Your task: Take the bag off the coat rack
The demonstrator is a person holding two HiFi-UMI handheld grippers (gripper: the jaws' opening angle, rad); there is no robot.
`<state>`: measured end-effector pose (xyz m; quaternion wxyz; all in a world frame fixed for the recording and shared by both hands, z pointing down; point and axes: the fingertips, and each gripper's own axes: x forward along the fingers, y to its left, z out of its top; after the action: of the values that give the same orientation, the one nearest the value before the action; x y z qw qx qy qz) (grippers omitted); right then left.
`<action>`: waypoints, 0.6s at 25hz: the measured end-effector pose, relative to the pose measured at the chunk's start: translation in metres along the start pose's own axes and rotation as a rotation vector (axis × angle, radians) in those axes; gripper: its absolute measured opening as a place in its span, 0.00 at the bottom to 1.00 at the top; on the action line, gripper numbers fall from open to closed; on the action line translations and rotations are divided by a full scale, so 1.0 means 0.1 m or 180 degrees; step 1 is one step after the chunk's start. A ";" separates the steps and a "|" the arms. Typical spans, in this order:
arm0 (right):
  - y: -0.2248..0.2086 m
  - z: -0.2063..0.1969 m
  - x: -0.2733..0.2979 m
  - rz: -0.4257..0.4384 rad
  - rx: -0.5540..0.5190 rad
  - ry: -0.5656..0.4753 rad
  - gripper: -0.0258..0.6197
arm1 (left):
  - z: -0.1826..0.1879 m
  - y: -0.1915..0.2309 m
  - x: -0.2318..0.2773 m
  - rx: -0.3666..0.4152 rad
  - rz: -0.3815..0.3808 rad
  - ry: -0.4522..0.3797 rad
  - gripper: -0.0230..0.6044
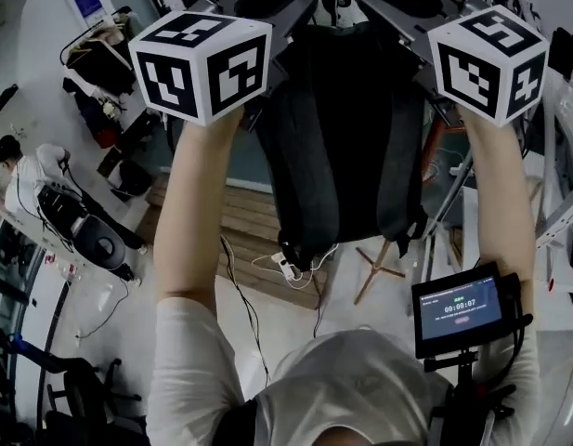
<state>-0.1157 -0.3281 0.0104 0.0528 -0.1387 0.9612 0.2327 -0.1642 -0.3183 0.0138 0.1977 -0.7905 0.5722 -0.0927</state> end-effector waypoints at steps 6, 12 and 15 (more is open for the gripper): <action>0.59 -0.12 0.44 0.0501 0.0214 -0.0213 0.11 | -0.36 0.25 -0.63 -0.0033 0.0490 0.0368 0.10; 1.53 -0.30 0.88 0.1105 0.0408 -0.0508 0.11 | -0.86 0.42 -1.52 -0.0075 0.0994 0.0729 0.10; 2.08 -0.52 1.07 0.1336 0.0564 -0.0605 0.10 | -1.26 0.44 -1.99 -0.0056 0.1204 0.0925 0.10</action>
<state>-0.2807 -0.2010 0.1289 0.1054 0.0917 0.9763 0.1654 -0.3145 -0.1687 0.1255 0.1201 -0.6493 0.7333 -0.1619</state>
